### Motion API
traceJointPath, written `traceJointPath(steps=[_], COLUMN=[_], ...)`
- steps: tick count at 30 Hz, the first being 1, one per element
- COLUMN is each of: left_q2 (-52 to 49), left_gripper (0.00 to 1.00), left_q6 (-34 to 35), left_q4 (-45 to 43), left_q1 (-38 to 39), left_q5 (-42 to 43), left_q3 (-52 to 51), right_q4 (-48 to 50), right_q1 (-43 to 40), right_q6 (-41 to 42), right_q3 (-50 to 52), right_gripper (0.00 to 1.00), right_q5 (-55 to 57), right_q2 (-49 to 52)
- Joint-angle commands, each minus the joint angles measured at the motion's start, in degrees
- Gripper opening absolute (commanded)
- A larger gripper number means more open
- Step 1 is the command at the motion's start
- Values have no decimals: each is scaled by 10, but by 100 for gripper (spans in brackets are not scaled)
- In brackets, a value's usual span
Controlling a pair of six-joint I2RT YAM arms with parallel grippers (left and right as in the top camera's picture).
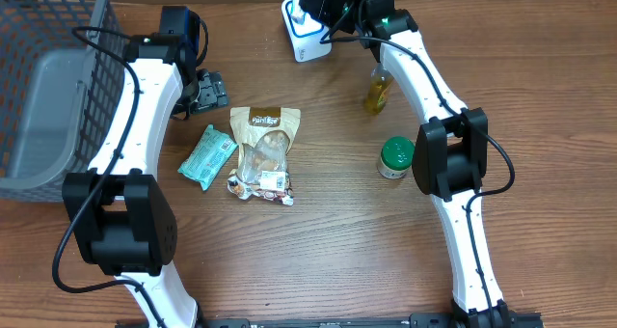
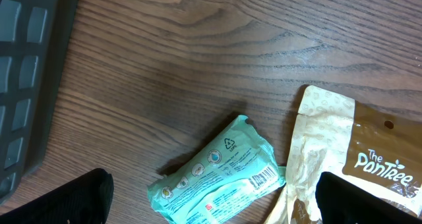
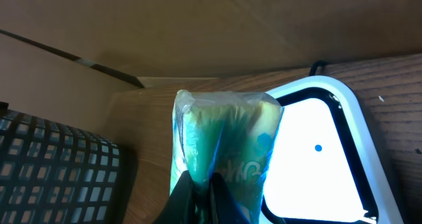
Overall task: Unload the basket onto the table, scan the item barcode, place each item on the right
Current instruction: 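Hold the tissue pack in front of the white scanner, then carry the tissue pack right and lower it onto the table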
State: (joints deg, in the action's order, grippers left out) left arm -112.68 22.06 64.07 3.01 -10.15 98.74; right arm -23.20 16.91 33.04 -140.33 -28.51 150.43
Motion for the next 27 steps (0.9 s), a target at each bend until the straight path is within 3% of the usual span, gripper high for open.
traceJointPath(steps=[1, 18, 27], left_q2=[-4, -4, -4], left_gripper=[100, 100, 100], left_q6=[-9, -9, -9], left_q4=[0, 0, 0], left_q1=[1, 1, 1], left_q5=[-8, -8, -8], left_q3=[11, 11, 11], right_q4=[4, -11, -64], right_q1=[-1, -10, -48], right_q6=[2, 23, 34], right_q3=[-2, -3, -3], right_gripper=[4, 4, 4], right_q5=[0, -53, -68], right_q2=[-3, -10, -100])
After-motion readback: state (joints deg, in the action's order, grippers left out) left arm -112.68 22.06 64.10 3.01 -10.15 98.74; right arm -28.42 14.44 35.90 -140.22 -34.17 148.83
